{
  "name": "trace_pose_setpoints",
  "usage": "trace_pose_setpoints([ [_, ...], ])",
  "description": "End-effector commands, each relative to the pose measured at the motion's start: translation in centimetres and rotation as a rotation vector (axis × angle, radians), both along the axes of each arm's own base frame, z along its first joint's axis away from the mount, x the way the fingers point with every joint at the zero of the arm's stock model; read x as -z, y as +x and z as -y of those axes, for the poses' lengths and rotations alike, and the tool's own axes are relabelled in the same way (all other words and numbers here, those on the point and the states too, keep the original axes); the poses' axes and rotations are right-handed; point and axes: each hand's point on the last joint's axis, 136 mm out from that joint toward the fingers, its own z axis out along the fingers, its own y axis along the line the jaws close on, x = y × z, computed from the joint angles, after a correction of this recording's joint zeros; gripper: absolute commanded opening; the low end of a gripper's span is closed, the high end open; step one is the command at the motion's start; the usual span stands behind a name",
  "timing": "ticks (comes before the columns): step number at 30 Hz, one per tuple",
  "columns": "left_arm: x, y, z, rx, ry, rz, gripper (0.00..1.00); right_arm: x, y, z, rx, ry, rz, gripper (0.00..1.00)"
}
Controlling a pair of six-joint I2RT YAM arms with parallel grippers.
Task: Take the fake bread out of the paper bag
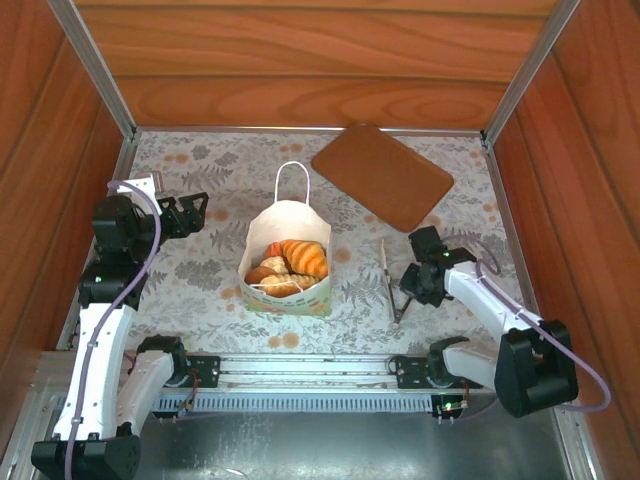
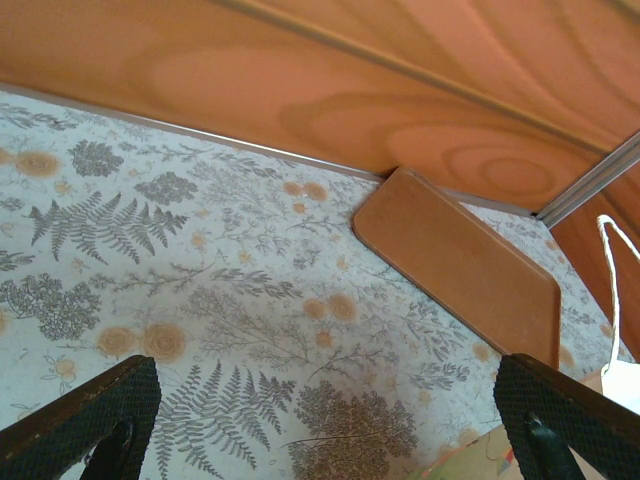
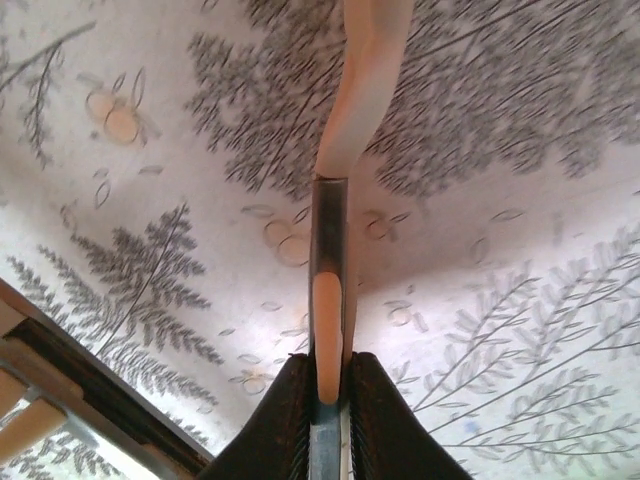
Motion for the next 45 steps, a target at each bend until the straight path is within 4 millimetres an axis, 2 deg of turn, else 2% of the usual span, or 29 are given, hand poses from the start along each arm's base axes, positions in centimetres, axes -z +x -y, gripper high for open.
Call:
trace_pose_setpoints([
  [1, -0.6, -0.3, -0.1, 0.003, 0.015, 0.016, 0.91, -1.6, 1.2, 1.9, -0.025, -0.077, 0.025, 0.14],
  [7, -0.7, -0.7, -0.2, 0.010, 0.044, 0.033, 0.91, -3.6, 2.5, 3.4, -0.046, -0.111, 0.029, 0.15],
  [9, -0.6, -0.8, -0.3, 0.005, 0.056, 0.036, 0.92, -4.0, 2.9, 4.9, -0.023, -0.138, 0.039, 0.15],
  [12, -0.5, -0.9, -0.3, 0.006, 0.065, 0.036, 0.92, -3.9, 4.3, 6.3, -0.027, -0.126, 0.072, 0.15],
  [19, -0.7, -0.4, 0.1, 0.045, 0.090, 0.041, 0.92, -2.4, 5.0, 9.2, 0.045, -0.145, 0.001, 0.16],
  [23, -1.3, -0.1, 0.2, 0.063, 0.120, 0.058, 0.92, -2.7, 5.5, 11.2, 0.086, -0.170, 0.032, 0.14],
  [28, -2.0, 0.7, 0.7, 0.108, 0.151, 0.071, 0.92, -3.0, 6.2, 12.7, 0.054, -0.213, 0.039, 0.14],
  [32, -2.5, 1.0, 1.3, 0.150, 0.156, 0.082, 0.93, -2.5, 6.7, 12.4, 0.032, -0.165, 0.053, 0.15],
  [41, -4.3, 1.7, 4.7, 0.363, 0.055, 0.074, 0.90, -0.9, 6.7, 13.6, 0.056, -0.136, -0.049, 0.19],
  [45, -4.6, 3.2, 6.1, 0.436, -0.009, 0.028, 0.88, -1.0, 6.5, 13.5, 0.063, -0.131, -0.071, 0.34],
])
